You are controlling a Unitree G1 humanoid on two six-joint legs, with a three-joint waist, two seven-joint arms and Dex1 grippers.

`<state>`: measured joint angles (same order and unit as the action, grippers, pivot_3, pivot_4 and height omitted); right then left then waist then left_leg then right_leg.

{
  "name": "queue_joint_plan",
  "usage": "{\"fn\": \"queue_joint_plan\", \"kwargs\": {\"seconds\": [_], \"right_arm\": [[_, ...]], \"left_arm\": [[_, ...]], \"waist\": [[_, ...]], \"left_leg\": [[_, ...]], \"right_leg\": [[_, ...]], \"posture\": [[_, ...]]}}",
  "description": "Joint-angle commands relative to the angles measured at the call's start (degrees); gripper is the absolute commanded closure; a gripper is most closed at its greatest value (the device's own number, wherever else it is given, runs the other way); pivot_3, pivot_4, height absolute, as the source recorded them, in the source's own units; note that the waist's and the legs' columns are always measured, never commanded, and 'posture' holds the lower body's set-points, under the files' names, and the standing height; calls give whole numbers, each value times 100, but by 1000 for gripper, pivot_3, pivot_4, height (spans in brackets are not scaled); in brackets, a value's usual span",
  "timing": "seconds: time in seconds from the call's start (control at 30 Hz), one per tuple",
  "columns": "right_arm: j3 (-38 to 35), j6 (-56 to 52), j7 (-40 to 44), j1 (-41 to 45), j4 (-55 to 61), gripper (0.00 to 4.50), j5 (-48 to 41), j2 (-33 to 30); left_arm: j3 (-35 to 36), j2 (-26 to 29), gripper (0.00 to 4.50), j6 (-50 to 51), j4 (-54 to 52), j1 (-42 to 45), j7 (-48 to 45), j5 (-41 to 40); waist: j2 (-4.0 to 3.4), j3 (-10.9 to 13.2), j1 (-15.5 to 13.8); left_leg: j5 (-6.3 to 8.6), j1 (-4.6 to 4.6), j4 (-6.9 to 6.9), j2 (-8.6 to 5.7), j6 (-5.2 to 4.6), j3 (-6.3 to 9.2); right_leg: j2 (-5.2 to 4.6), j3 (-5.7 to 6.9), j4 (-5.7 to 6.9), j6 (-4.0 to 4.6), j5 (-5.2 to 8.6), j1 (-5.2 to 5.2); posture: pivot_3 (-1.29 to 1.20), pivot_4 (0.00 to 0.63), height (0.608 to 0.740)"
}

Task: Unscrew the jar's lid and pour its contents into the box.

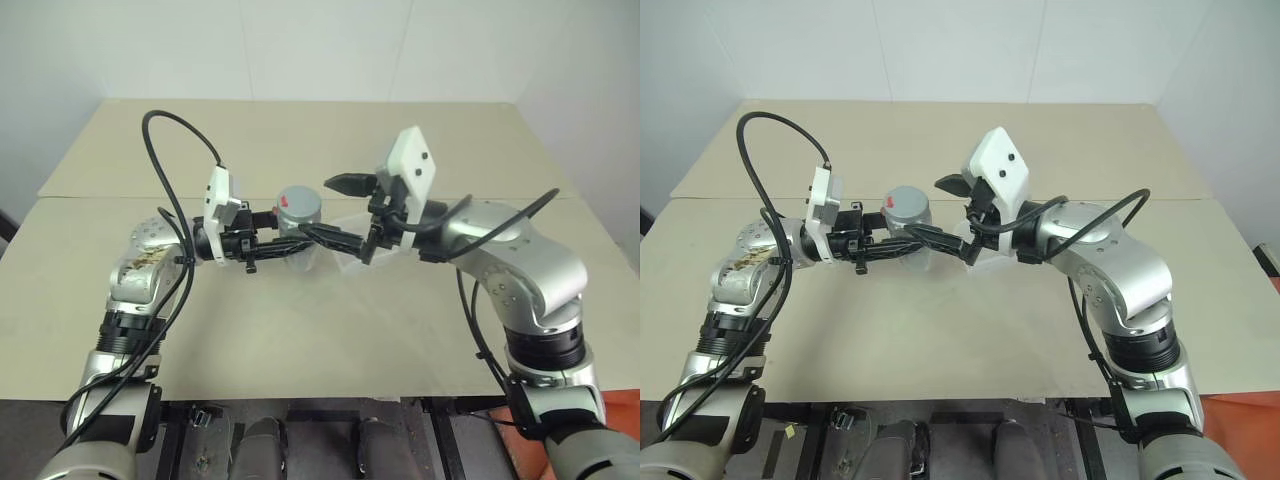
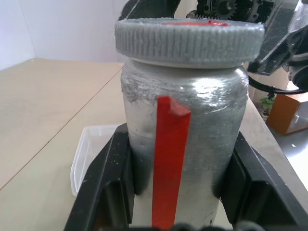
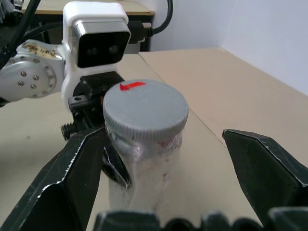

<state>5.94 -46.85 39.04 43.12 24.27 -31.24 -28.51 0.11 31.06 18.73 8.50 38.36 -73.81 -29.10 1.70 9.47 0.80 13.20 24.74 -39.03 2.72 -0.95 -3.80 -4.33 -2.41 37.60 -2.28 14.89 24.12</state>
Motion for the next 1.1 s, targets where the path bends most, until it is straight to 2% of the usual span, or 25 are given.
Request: {"fn": "queue_joint_plan", "kwargs": {"seconds": [0.03, 0.3, 0.7, 1.1], "right_arm": [[-251, 250, 242, -16, 192, 36, -161, -111], [-503, 222, 572, -54, 138, 36, -671, -102], [-71, 172, 170, 415, -530, 36, -412, 599], [53, 113, 113, 523, -774, 36, -366, 823]], "left_arm": [[70, 46, 2582, -138, 11, 194, -61, 9], [50, 45, 2582, -167, 68, 217, -181, -6], [-24, -33, 2582, -121, -102, 152, -232, -36], [-11, -14, 2582, -124, -128, 130, -236, -39]], "waist": [[0, 0, 0], [0, 0, 2], [0, 0, -2], [0, 0, -3]], "left_leg": [[0, 0, 0, 0, 0, 0], [0, 0, 0, 0, 0, 2], [0, 0, 0, 0, 0, -1], [0, 0, 0, 0, 0, -3]], "right_leg": [[0, 0, 0, 0, 0, 0], [0, 0, -2, 0, 0, 0], [0, -1, 5, 0, 0, 1], [0, 1, 6, 0, 0, 0]], "posture": [[0, 150, 740], [0, 150, 740], [0, 150, 740], [0, 150, 740]]}}
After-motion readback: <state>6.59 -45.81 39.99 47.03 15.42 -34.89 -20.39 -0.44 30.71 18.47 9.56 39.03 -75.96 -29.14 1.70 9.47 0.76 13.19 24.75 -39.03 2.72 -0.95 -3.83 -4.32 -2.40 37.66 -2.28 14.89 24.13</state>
